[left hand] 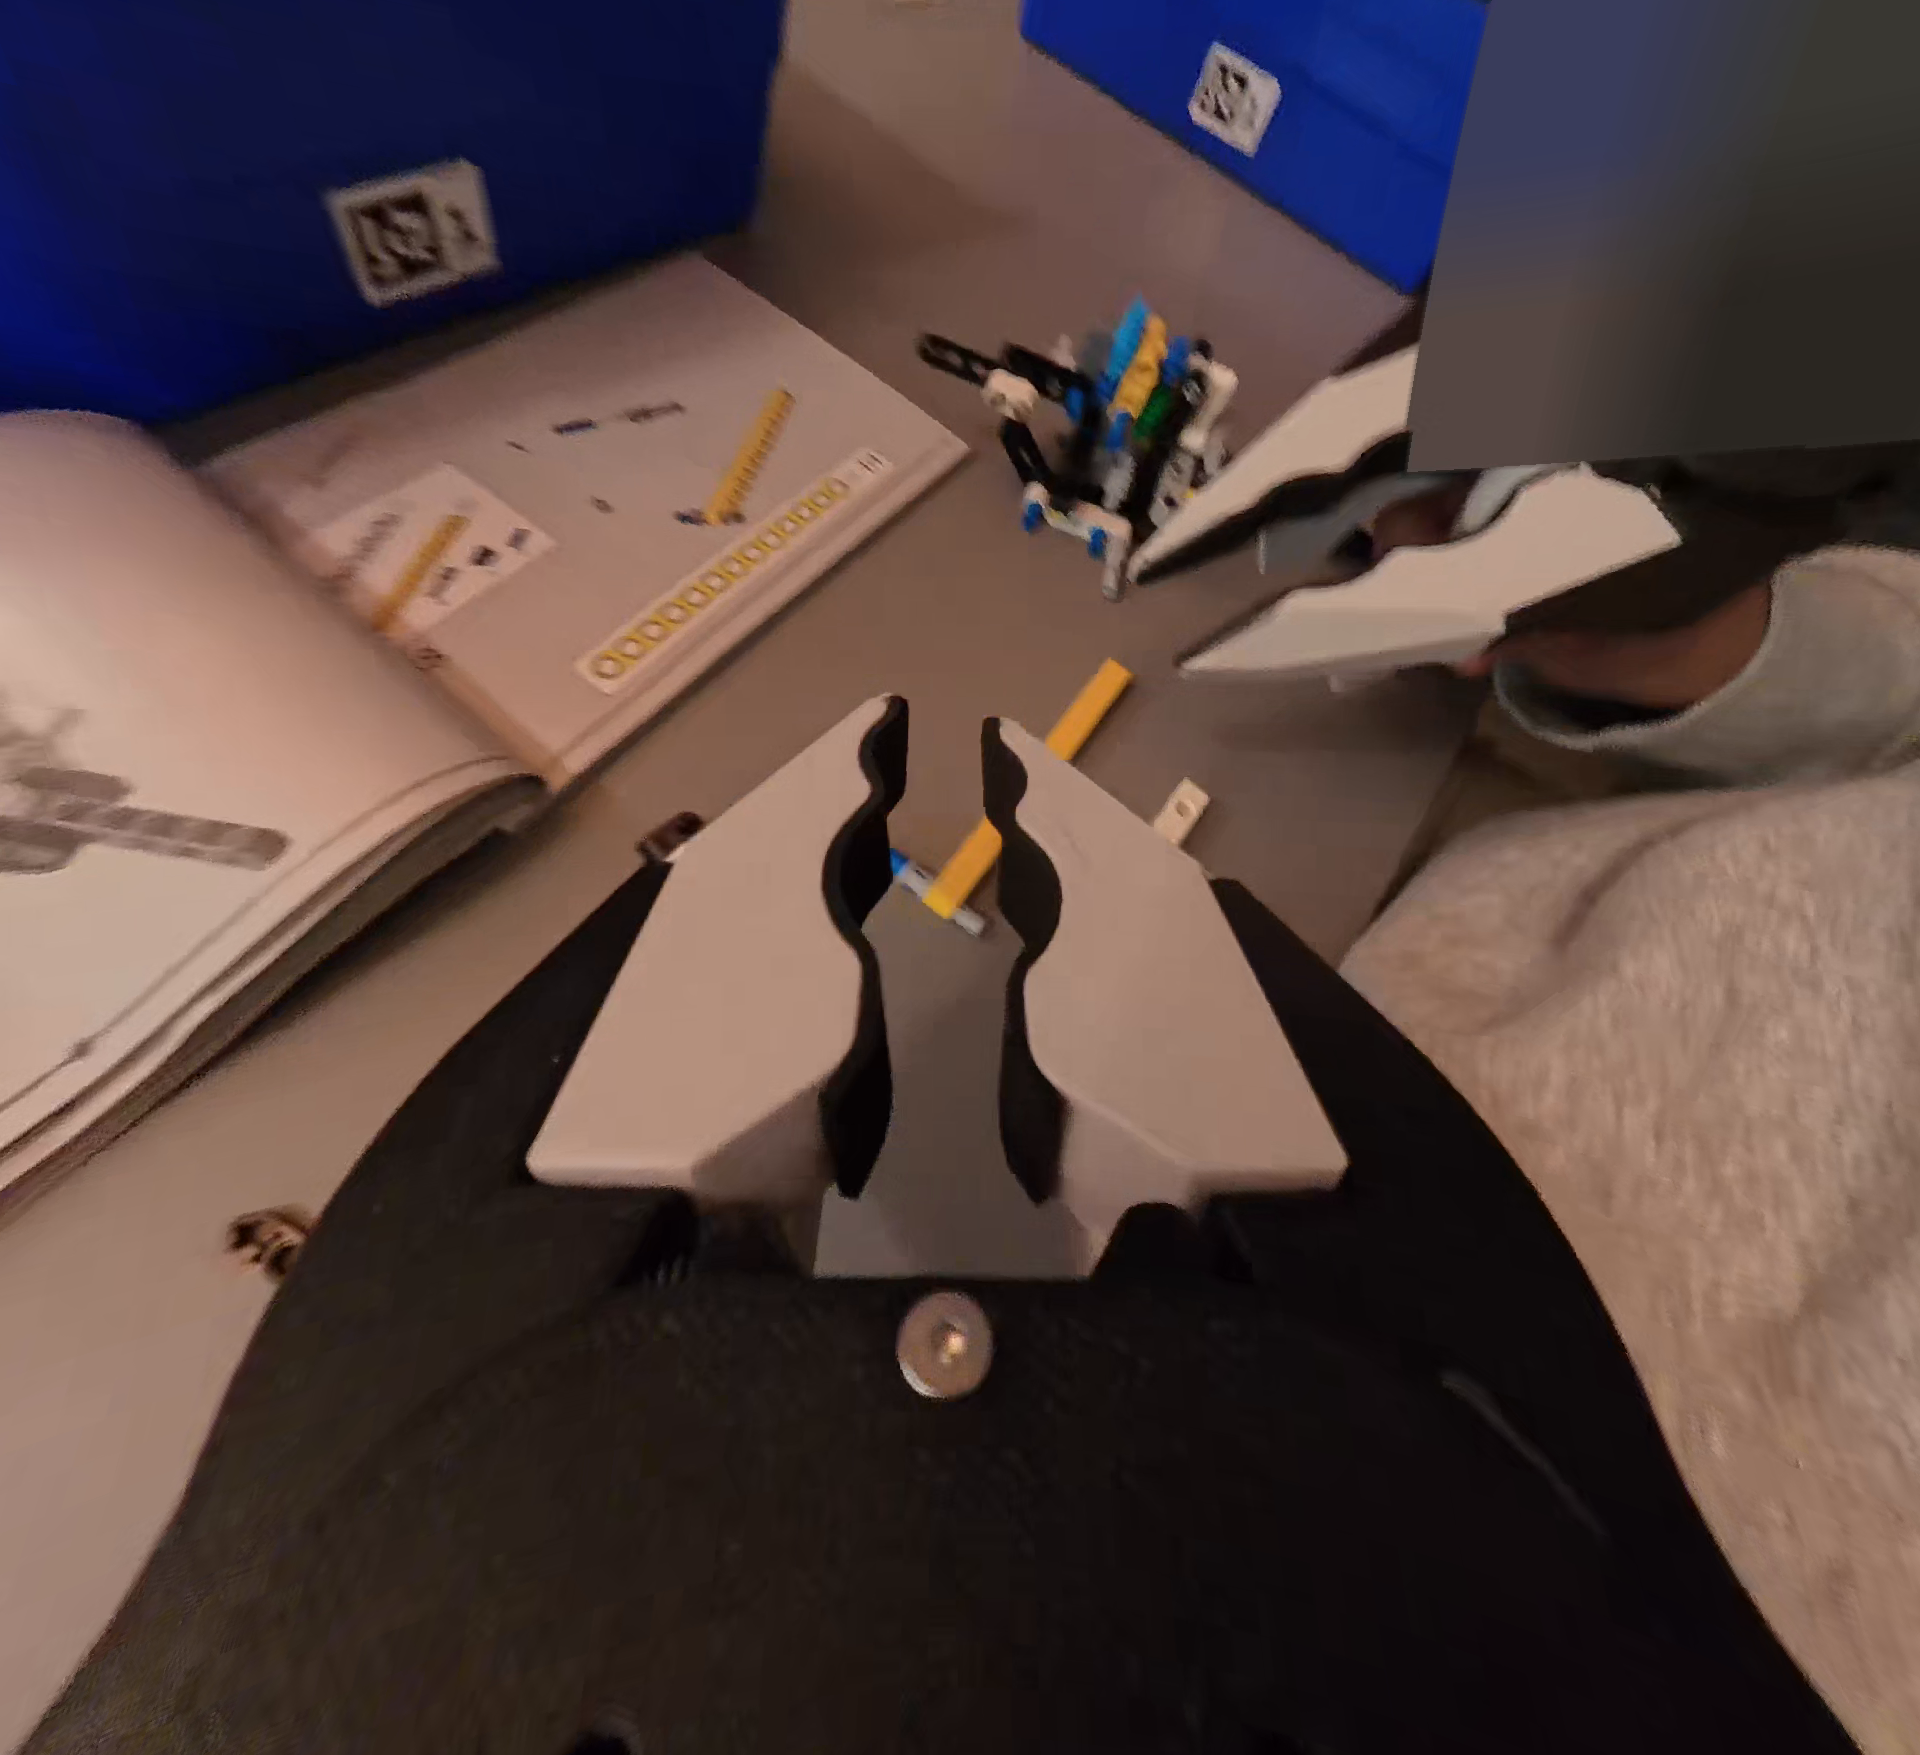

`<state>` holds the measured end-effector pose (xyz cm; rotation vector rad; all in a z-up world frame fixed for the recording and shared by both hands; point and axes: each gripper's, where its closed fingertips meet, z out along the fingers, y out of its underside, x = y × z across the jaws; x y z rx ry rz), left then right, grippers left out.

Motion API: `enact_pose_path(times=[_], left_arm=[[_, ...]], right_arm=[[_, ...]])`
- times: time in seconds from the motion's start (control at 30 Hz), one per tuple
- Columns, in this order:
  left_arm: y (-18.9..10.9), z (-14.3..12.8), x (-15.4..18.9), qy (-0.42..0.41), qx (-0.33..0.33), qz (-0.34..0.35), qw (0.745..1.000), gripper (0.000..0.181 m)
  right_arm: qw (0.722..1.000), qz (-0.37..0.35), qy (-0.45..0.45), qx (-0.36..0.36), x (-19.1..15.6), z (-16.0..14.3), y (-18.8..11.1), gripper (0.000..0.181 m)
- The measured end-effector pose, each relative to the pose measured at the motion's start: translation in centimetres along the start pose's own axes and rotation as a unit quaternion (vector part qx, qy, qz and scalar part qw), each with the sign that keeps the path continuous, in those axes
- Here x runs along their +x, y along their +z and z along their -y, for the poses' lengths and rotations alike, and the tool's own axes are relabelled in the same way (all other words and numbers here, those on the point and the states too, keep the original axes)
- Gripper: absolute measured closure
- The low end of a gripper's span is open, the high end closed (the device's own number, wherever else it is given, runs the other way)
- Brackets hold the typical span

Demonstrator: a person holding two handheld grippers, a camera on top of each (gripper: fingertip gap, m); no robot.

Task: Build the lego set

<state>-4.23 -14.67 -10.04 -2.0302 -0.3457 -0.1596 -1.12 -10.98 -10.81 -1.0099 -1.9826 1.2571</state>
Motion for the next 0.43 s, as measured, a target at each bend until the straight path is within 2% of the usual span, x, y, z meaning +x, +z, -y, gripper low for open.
enact_pose_path(times=[0.03,0.23,0.43], left_arm=[[-0.2,0.4,-0.6,-0.006,0.014,0.007,1.0,0.168],[-0.9,-0.4,-4.1,-0.005,0.019,0.051,0.999,0.172],[-2.2,0.2,-5.6,-0.02,0.095,0.05,0.994,0.177]], right_arm=[[1.0,0.004,0.006,0.005,-0.1,0.1,0.0,0.161],[1.0,0.012,0.018,0.02,-0.3,0.7,-0.2,0.161],[0.999,0.008,0.018,0.031,-0.5,1.2,-0.1,0.161]])
